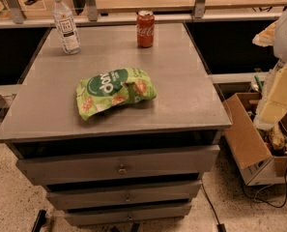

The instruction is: Knock blue plastic bottle over

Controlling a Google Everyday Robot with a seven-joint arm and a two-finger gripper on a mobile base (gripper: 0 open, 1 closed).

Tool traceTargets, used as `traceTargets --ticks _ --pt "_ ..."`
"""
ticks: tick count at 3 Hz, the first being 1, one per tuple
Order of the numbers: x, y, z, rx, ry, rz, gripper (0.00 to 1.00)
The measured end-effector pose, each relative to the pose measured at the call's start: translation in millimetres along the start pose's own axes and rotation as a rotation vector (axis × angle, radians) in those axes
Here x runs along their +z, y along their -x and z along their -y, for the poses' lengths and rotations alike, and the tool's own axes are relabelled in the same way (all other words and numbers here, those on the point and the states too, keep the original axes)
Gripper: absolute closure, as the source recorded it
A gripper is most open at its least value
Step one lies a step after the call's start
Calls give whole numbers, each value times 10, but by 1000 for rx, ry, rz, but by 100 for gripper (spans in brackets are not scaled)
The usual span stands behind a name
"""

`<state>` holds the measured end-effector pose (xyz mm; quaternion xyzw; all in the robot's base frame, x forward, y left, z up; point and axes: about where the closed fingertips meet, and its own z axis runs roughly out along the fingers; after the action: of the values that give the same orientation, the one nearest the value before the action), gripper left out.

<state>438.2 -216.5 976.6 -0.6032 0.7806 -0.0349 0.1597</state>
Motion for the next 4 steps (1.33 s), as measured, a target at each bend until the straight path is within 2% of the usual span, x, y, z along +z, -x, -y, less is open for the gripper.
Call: traceTargets --ticks 1,2,3,4 --pt "0 0 0 0 0 0 0" --pt "-10 14 63 50 5 68 0" --pt "7 99 203 147 30 212 0" --pt "7 236 312 228 32 321 0"
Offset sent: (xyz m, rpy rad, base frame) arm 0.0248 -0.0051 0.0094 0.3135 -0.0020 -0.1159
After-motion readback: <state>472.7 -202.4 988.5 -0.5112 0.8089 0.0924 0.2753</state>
